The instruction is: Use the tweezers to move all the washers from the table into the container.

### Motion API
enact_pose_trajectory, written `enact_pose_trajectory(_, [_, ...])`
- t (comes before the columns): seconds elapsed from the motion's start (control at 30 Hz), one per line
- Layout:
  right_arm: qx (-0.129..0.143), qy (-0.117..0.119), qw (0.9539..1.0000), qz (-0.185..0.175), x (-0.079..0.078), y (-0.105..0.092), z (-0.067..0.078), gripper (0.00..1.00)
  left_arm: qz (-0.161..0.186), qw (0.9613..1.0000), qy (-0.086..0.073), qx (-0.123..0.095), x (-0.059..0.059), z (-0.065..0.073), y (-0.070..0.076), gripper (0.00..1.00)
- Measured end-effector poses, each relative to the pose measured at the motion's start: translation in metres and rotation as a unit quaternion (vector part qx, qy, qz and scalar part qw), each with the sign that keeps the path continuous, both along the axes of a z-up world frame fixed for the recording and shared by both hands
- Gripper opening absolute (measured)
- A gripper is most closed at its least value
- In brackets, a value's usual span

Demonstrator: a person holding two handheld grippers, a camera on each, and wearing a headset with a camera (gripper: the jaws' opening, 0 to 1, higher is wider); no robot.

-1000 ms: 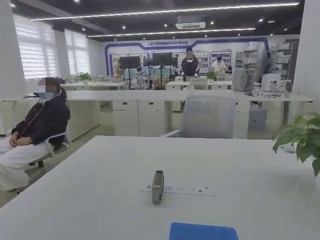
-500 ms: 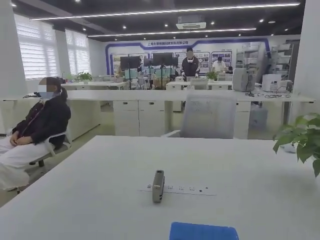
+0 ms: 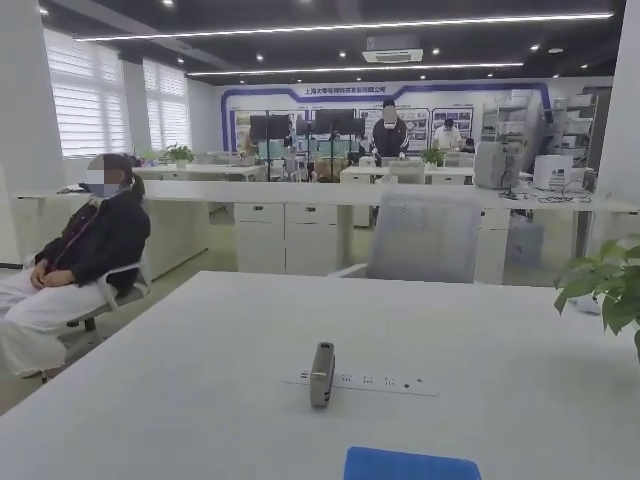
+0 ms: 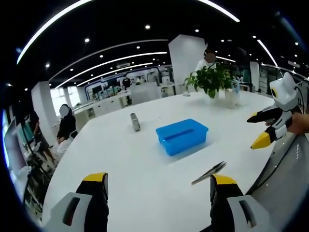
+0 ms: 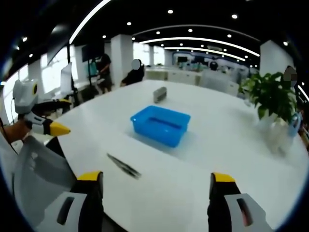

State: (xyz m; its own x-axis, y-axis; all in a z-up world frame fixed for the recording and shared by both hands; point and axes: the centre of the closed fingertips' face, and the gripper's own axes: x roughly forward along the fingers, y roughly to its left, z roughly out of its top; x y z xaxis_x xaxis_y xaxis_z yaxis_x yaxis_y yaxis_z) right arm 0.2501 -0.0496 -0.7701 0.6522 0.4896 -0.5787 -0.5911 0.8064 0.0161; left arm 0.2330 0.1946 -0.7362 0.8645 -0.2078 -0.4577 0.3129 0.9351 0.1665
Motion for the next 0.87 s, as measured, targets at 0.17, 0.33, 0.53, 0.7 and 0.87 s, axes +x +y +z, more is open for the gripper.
enact_pose_trajectory(0.17, [0.001,-0.001,1.0,-0.003,-0.0002,-0.001,0.0012,0.9,-0.003,1.0,0.001,0.002,-0.0016,-0.0005,-0.0009,0.89])
enact_pose_trajectory(0.33, [0.004,-0.005,1.0,-0.004,-0.0001,-0.0015,0.0031,0.89,-0.002,1.0,0.005,0.005,-0.0026,-0.0017,-0.001,0.89])
enact_pose_trajectory(0.53, [0.004,-0.005,1.0,0.001,-0.0016,0.0005,0.0026,0.89,0.005,1.0,0.004,0.002,-0.0038,-0.0002,0.0009,0.89])
enact_pose_trajectory(0.7, [0.003,-0.004,1.0,0.007,-0.0026,0.0028,0.0023,0.89,0.006,1.0,0.003,0.001,-0.0053,0.0005,-0.0005,0.89])
enact_pose_trajectory(0.87, [0.001,0.0,0.9999,0.01,-0.0039,0.0037,0.0007,0.88,0.005,1.0,0.004,0.002,-0.005,0.0007,-0.0012,0.89])
